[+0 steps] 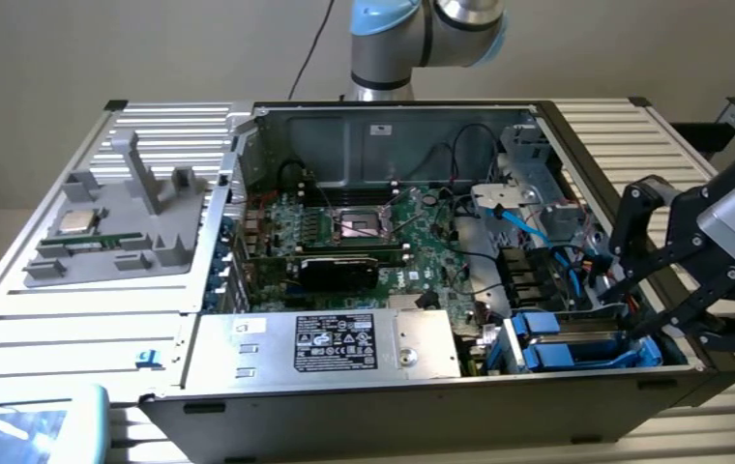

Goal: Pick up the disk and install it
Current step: 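Insert the first disk wire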

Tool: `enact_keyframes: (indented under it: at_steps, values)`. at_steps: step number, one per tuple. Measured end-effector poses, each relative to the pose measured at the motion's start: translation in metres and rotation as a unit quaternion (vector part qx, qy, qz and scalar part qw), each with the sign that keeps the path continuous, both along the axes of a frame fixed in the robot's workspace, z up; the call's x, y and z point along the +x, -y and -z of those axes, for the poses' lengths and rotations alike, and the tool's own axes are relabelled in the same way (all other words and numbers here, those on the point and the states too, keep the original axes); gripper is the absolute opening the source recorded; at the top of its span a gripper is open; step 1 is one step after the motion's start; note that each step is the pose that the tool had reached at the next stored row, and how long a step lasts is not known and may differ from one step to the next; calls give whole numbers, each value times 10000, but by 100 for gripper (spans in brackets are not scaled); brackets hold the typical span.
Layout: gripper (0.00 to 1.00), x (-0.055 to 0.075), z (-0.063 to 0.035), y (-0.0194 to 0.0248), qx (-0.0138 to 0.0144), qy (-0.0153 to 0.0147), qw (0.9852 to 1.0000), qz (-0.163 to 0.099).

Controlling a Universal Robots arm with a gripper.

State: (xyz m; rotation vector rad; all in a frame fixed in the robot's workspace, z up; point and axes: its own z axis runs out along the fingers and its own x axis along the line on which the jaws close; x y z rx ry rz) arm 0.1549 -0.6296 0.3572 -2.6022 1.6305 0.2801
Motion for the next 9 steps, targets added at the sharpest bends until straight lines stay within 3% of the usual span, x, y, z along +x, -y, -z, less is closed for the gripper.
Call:
enact_keyframes:
  at_steps: [6, 9]
  values:
    - [39, 57, 23, 19, 11, 0, 9999, -114]
    - [39, 67, 41, 24, 40, 0, 9998, -192]
